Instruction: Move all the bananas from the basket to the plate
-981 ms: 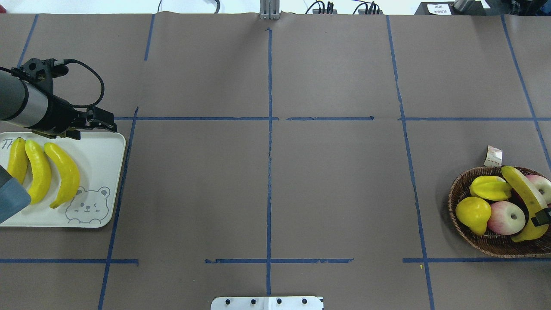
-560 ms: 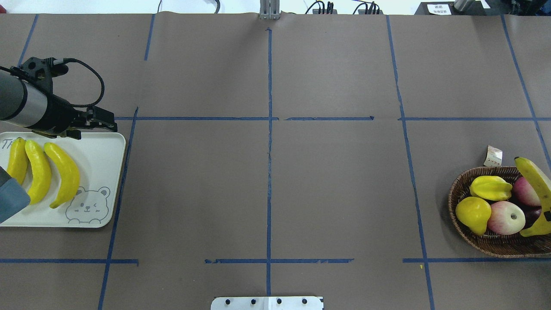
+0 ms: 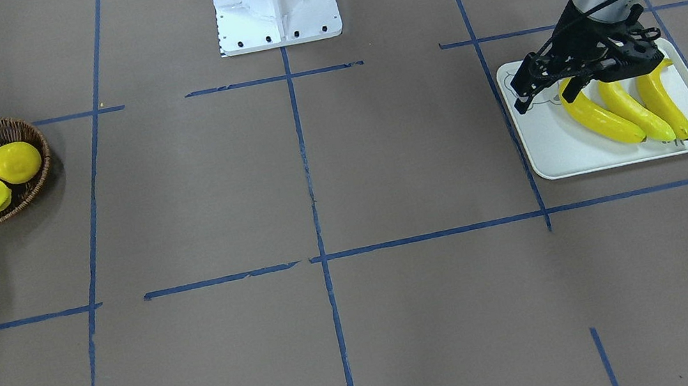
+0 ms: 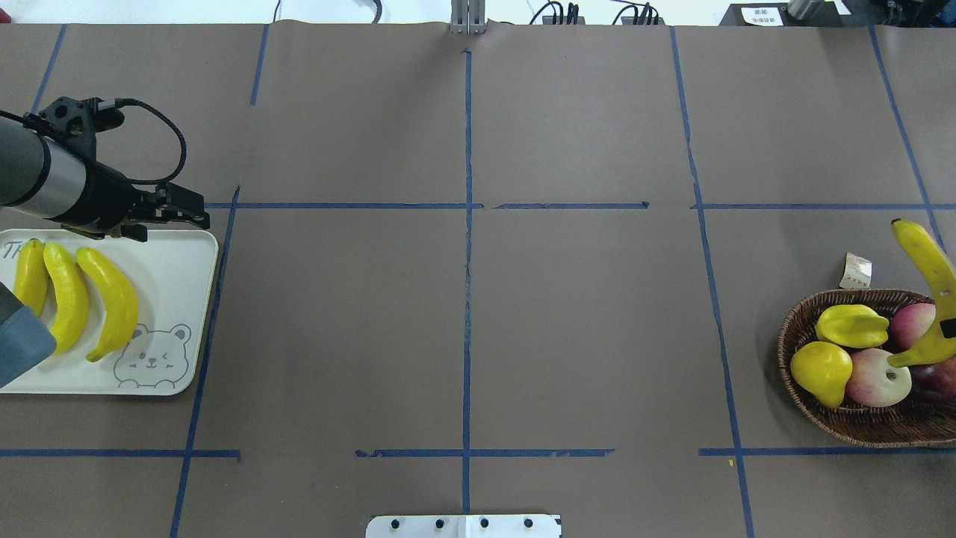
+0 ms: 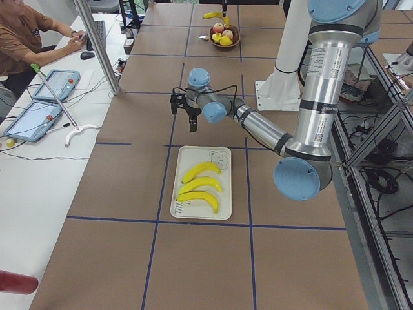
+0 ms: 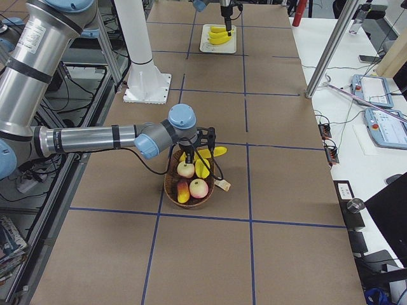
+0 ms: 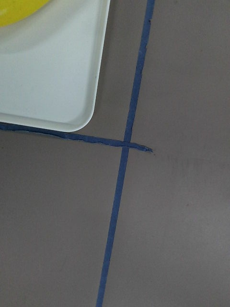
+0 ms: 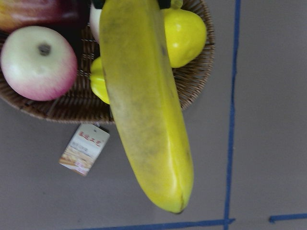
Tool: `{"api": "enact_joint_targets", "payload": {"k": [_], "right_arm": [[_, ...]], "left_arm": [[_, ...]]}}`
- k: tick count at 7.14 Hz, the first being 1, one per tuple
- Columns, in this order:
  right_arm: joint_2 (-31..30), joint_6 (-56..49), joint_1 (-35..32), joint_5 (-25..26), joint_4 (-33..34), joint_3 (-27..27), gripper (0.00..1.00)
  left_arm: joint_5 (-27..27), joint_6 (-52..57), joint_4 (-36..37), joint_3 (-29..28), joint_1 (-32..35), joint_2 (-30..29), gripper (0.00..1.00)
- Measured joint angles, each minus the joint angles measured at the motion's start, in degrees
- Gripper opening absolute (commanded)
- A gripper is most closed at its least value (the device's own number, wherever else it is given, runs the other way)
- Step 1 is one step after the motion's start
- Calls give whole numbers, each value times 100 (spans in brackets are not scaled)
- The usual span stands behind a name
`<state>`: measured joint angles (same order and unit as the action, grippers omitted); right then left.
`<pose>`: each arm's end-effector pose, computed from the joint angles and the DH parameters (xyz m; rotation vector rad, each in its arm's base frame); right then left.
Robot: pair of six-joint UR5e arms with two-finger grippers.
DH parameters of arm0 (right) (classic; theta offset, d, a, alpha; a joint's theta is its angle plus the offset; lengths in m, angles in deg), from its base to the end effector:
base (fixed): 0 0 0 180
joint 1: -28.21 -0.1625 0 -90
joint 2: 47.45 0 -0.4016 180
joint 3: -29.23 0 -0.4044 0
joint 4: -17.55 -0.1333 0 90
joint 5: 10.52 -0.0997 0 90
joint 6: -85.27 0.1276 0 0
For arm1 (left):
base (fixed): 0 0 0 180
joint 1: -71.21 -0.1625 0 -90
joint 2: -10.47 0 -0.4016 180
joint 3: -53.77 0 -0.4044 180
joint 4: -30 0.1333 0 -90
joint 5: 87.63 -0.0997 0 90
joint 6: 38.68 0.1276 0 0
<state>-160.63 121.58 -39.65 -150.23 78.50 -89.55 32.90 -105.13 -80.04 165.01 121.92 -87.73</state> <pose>-0.1074 -0.3594 0.5034 0.0833 -1.0065 -0.0363 0.3002 -0.4751 0.3568 0.1107 0.9725 -0.2057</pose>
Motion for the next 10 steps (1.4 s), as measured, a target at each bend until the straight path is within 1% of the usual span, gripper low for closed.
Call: {"api": "enact_joint_targets", "payload": {"k": [1, 2, 3, 5, 6, 8, 9, 10], "right_arm": [[399, 36, 40, -78, 159, -2, 0], [861, 61, 86, -107, 463, -13, 0], [1285, 98, 167, -120, 746, -23, 0], [1954, 401, 451, -124, 1050, -21, 0], [2267, 698, 669, -111, 1092, -10, 0], [3102, 1420, 1181, 0, 1198, 143, 0], [3626, 1645, 1422, 179, 1469, 224, 0], [4171, 1813, 1702, 459, 1883, 260, 0]], "left_arm": [[55, -54, -2, -3, 0, -128, 100], [102, -278, -5, -28, -26, -383, 100], [115, -725, -24, -70, -125, -775, 100], [107, -1697, -91, -89, -442, -1552, 100], [102, -2011, -174, -83, -562, -1745, 100], [87, -2375, -566, -116, -689, -1877, 100], [81, -2449, -759, -179, -724, -1921, 100], [78, -2499, -957, -253, -751, -1962, 100]]}}
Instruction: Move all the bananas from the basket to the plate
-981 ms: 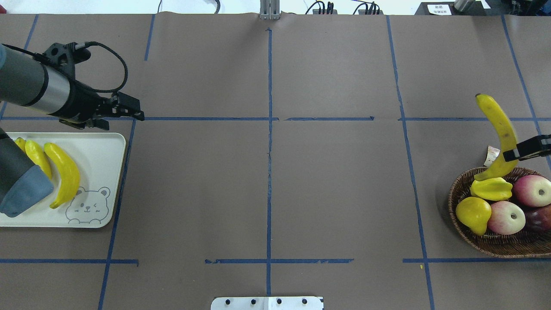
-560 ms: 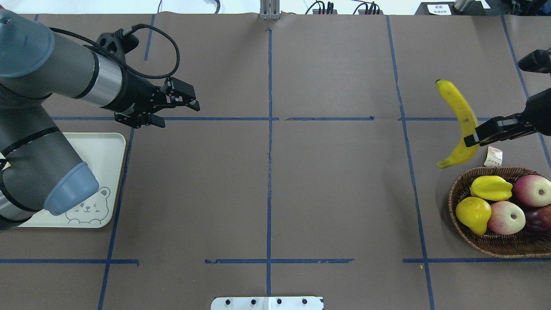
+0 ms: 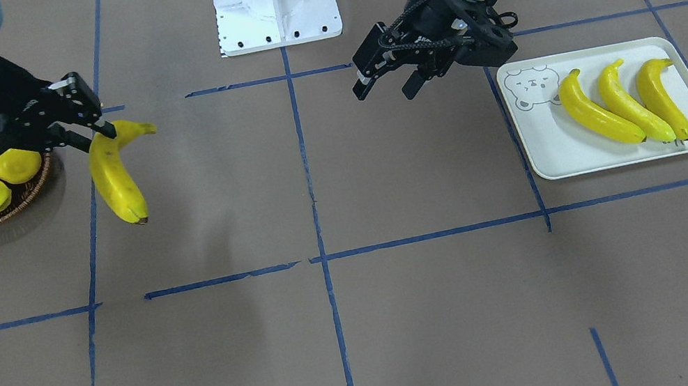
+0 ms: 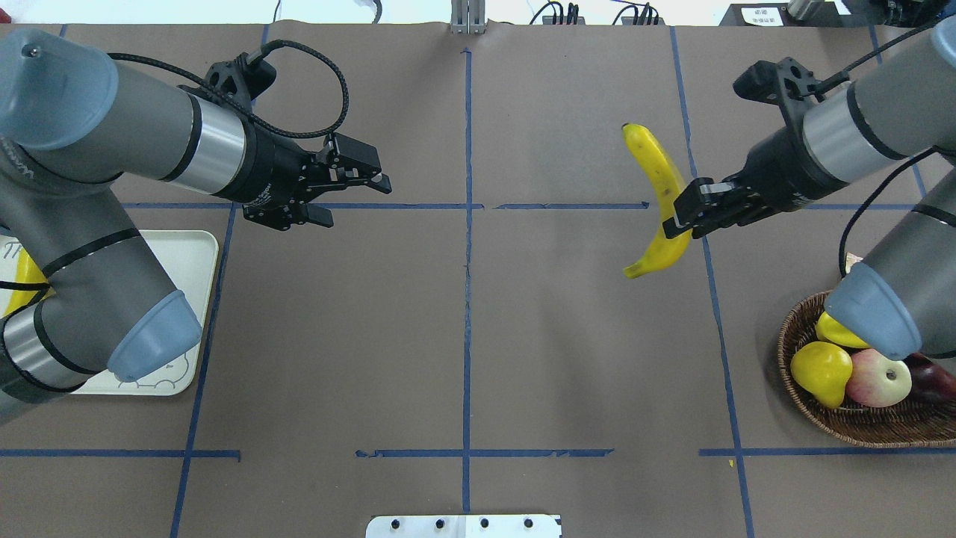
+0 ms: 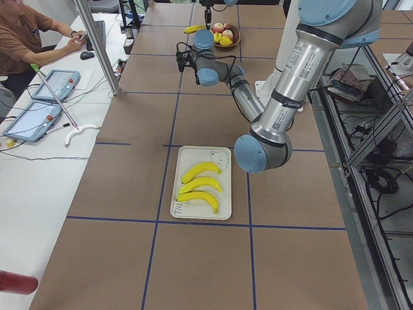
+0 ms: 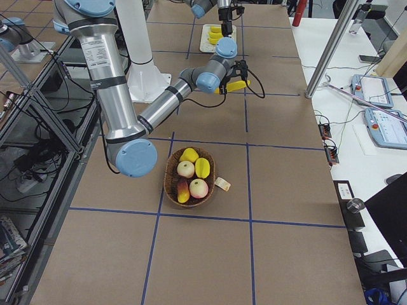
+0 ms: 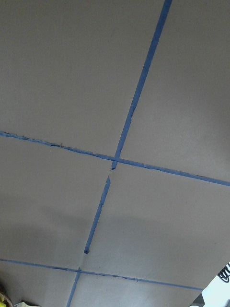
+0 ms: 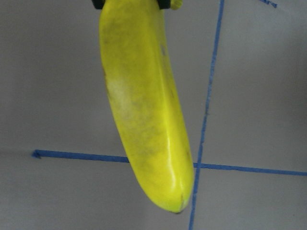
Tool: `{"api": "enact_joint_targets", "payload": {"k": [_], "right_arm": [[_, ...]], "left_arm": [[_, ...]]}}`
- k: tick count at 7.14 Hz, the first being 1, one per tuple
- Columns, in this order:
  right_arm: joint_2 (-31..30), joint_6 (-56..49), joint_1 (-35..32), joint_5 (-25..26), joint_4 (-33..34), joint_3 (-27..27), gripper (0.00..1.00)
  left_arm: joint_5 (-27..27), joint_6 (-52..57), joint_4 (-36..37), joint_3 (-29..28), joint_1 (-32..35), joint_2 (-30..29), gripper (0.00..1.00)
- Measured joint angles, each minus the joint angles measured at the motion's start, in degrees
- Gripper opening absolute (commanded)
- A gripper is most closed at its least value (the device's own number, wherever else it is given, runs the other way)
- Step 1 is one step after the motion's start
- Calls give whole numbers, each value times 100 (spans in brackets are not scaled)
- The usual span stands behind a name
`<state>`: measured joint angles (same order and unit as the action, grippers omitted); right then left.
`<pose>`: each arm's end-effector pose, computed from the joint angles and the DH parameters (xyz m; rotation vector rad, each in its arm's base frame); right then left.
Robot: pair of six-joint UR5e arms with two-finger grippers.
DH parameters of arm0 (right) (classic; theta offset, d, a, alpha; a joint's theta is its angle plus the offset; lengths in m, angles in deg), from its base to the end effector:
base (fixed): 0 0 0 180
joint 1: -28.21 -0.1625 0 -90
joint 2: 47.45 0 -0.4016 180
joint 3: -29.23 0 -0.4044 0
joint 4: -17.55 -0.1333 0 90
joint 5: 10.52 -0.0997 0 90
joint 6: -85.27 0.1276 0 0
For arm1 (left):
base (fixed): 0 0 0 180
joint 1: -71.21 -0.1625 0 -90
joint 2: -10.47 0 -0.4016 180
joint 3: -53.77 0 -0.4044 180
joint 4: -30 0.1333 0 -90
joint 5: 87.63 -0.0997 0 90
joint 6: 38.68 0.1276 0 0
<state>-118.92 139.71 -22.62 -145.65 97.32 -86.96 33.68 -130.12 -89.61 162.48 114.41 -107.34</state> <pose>-0.3116 -0.4503 0.2288 0.0919 -1.1511 -0.1411 0.3881 -0.4564 0.1536 0.0285 1.3702 -0.2913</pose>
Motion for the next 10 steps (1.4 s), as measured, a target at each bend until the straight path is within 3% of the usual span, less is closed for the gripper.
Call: {"api": "enact_joint_targets", "payload": {"k": [2, 6, 10], "right_arm": [[790, 456, 569, 629, 488, 43, 0], [1388, 1263, 1608, 1718, 563, 57, 0], [1580, 1566, 2004, 2041, 539, 2, 0]], "left_arm": [[-19, -255, -373, -131, -69, -117, 100], [-604, -820, -726, -332, -381, -590, 99], [-919, -908, -1118, -730, -720, -786, 99]]}}
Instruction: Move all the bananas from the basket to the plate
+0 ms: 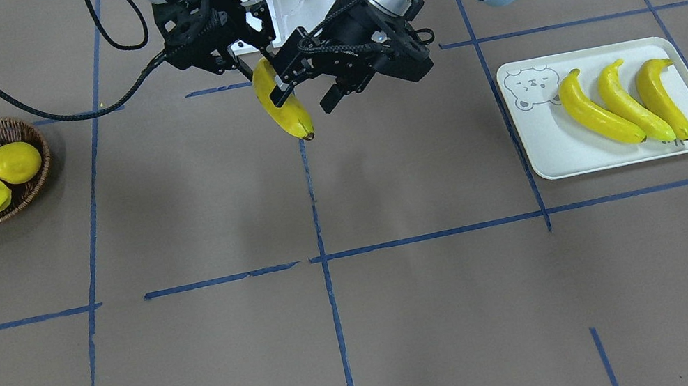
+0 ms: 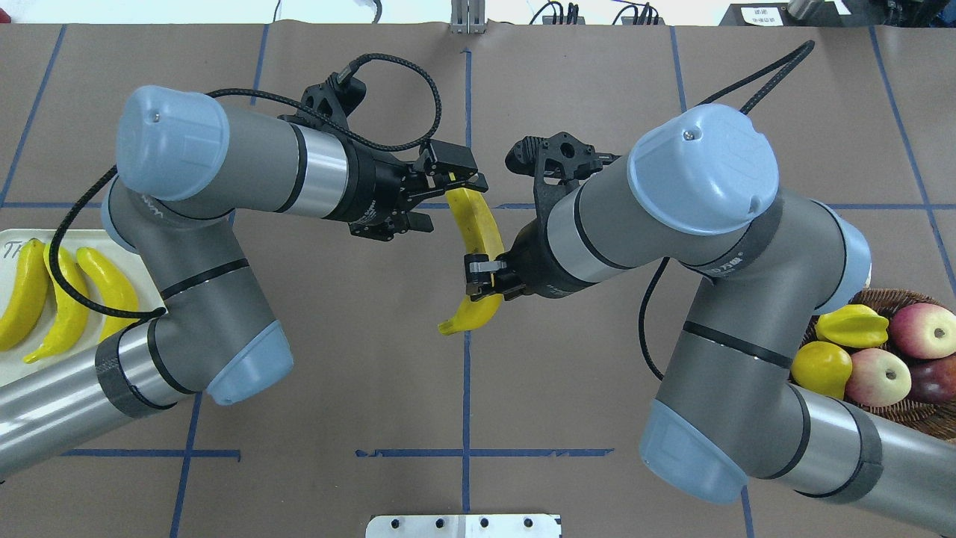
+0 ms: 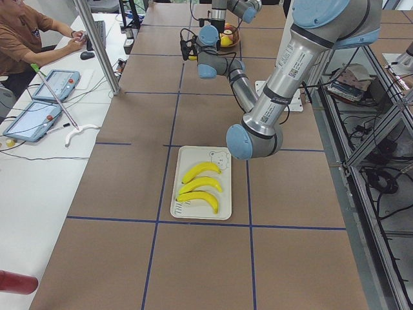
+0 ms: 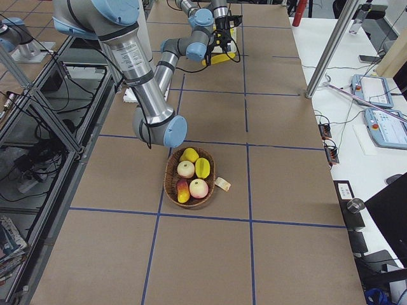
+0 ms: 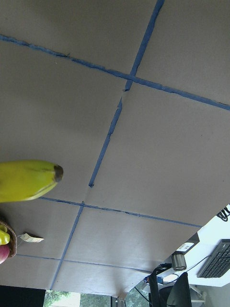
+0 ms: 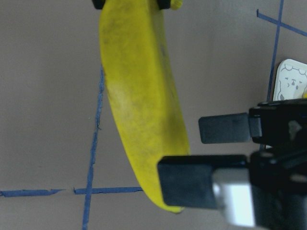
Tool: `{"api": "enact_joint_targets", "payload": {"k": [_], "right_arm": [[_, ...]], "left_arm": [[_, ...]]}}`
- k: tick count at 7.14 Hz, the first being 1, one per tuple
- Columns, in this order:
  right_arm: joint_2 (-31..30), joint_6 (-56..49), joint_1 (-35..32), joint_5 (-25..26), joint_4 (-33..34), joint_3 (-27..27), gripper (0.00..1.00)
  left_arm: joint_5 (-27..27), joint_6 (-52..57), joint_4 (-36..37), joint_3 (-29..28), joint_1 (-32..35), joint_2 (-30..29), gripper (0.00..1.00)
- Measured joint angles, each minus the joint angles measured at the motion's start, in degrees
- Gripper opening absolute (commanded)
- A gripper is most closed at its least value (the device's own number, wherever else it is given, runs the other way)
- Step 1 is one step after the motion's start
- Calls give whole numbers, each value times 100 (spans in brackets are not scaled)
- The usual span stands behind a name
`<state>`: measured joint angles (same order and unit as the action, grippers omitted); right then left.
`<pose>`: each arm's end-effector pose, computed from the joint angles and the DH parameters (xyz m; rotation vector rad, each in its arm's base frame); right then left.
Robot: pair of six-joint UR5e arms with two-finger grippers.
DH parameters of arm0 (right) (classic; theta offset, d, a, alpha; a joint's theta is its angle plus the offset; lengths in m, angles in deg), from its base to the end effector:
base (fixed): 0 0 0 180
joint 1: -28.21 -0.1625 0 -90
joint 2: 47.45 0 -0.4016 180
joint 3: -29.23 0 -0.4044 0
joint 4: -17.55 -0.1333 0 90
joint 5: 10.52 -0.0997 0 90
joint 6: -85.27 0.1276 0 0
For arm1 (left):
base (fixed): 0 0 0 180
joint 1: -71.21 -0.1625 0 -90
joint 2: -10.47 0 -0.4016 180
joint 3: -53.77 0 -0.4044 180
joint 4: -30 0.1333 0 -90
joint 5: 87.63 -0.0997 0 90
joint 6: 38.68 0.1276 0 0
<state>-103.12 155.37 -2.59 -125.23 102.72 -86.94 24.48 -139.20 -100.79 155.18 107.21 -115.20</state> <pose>-0.4509 -0.3619 0.1000 0.1336 -1.1747 -0.0782 0.4607 -0.4401 0.0974 0.0345 1.5463 -0.3492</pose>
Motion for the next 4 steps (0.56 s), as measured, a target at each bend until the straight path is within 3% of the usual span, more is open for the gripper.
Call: {"api": "enact_joint_targets", "payload": {"k": [1, 2, 3, 4], "right_arm": [[14, 14, 35, 27, -5, -2, 0], [17, 19, 49, 39, -5, -2, 0], [20, 20, 52, 43, -4, -2, 0], [20, 21, 61, 45, -6, -2, 0]], "left_arm": [[-27, -30, -17, -4, -93, -15, 97], [-36, -46, -23, 1, -194, -20, 69], [-39, -59, -25, 11, -262, -20, 5], [-30, -62, -28, 25, -296, -10, 0]]}}
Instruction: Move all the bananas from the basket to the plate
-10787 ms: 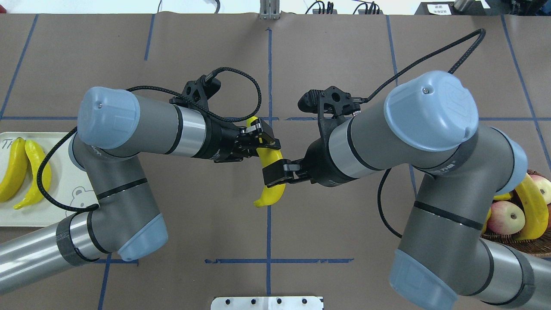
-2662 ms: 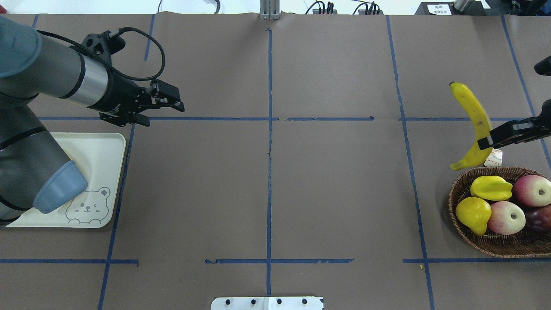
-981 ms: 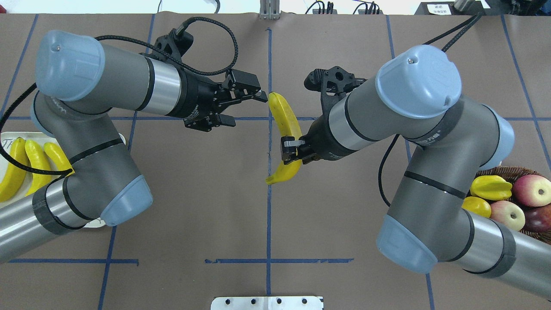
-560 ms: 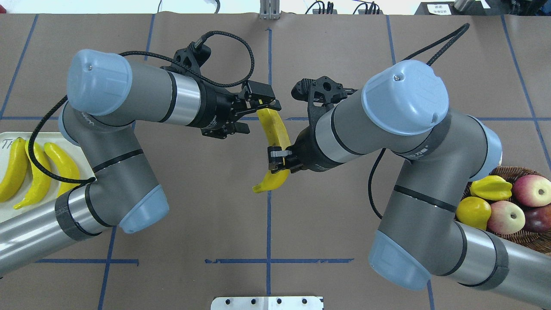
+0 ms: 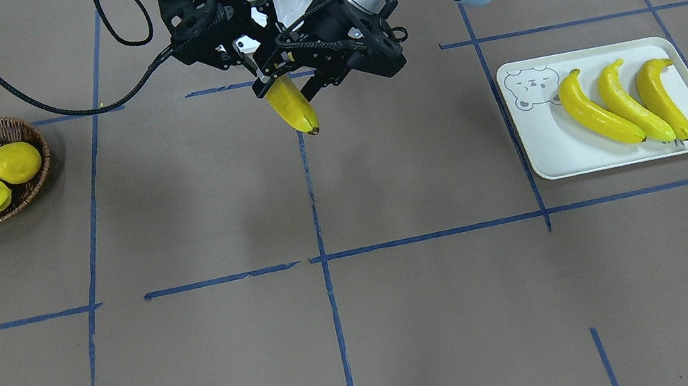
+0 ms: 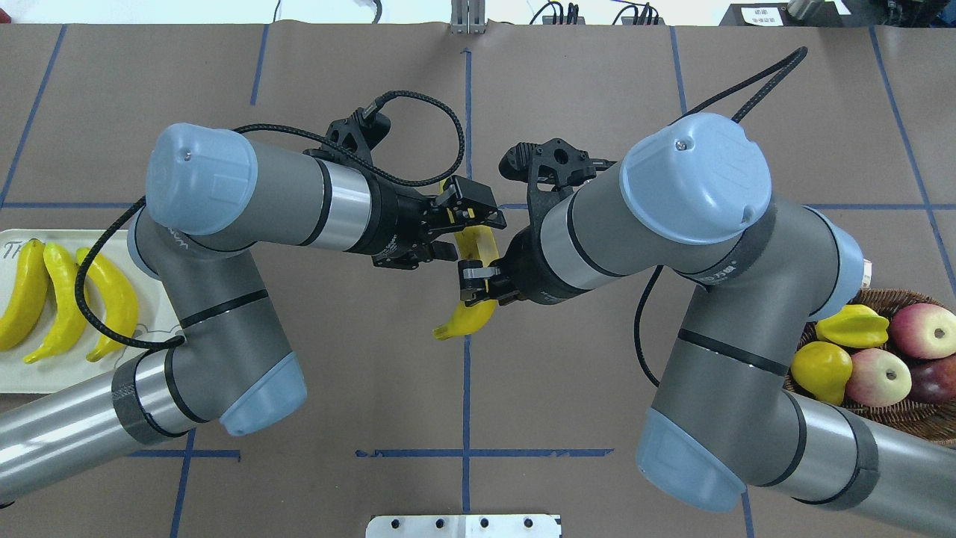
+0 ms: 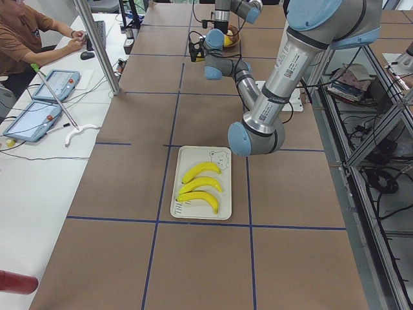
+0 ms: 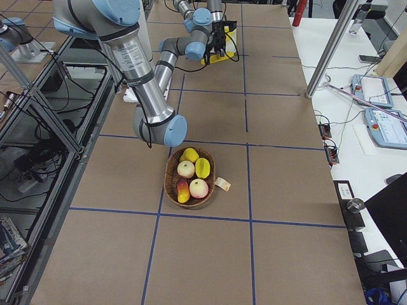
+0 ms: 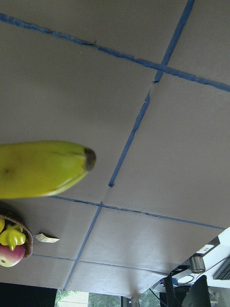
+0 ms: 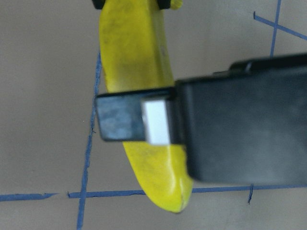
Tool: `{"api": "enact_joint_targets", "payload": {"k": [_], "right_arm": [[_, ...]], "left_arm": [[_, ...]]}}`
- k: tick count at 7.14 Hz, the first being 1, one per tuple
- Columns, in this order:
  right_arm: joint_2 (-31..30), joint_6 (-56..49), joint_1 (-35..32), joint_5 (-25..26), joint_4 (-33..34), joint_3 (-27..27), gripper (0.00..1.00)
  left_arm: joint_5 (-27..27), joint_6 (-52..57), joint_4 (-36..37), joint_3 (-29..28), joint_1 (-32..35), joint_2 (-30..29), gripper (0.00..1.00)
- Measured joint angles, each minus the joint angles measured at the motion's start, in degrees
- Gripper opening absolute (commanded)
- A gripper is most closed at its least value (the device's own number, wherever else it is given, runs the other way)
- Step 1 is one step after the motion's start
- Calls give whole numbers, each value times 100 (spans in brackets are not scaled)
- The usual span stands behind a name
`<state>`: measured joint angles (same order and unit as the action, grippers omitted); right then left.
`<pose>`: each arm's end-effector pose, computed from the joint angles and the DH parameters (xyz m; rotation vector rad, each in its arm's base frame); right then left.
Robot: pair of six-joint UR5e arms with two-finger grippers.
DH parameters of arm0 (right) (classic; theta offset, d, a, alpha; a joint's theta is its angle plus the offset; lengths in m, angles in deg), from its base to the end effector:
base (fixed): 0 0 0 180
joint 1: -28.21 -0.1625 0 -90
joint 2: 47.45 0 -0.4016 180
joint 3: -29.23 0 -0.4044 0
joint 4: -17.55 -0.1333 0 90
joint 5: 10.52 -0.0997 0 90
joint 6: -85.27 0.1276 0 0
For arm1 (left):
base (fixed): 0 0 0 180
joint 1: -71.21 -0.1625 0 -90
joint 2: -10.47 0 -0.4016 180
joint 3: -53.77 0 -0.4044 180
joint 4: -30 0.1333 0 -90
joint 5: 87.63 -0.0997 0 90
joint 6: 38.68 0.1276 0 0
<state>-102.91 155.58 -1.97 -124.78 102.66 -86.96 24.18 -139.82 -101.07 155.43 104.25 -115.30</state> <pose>-0.4543 -0.3577 0.0978 0.1341 -1.1777 -0.0812 0.4808 -0.4151 0.0940 -0.0064 1.5550 -0.3166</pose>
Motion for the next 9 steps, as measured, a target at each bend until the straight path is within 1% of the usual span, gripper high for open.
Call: {"api": "enact_joint_targets", "payload": {"k": [1, 2, 3, 6, 8, 9], "right_arm": [[0, 0, 9, 0, -4, 1, 11], [0, 1, 22, 6, -8, 5, 98], [10, 3, 47, 24, -9, 7, 100], [27, 16, 80, 38, -4, -63, 100], [-67, 18, 35, 50, 11, -312, 100], [-153, 18, 3, 59, 16, -484, 100]], "left_arm": [[19, 13, -4, 18, -11, 20, 0], [29, 20, -2, 36, -14, 32, 0], [37, 21, 0, 50, -13, 38, 0], [40, 12, 14, 67, 18, 57, 0], [39, 24, 112, 22, 168, 119, 0], [97, 45, 340, -13, 333, 212, 0]]}}
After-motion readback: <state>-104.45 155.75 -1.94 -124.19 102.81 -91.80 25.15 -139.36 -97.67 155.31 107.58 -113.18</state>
